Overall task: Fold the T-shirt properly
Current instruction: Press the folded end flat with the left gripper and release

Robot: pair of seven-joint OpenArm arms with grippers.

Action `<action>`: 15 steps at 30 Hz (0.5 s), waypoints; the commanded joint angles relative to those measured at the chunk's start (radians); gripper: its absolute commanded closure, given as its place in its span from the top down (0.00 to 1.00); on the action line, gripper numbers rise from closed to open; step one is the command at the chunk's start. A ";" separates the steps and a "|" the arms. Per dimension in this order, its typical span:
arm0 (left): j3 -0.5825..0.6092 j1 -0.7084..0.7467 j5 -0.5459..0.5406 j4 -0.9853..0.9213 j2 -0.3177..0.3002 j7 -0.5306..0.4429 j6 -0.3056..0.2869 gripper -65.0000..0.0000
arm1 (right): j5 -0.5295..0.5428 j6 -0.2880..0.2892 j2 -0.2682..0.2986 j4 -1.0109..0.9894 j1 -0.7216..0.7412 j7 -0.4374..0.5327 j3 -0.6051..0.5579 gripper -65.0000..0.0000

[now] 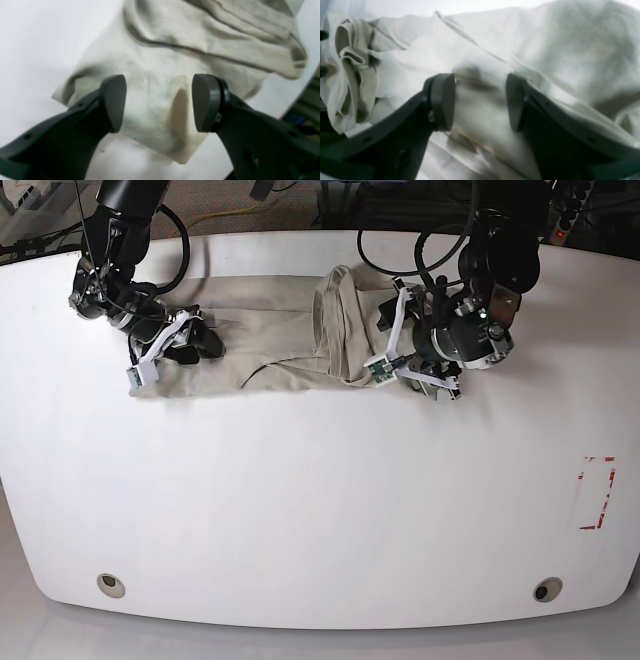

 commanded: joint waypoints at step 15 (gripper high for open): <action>0.251 -0.224 0.107 -0.150 0.185 -0.072 -0.001 0.58 | -0.060 -0.025 -0.017 -0.002 -0.011 -0.052 0.000 0.50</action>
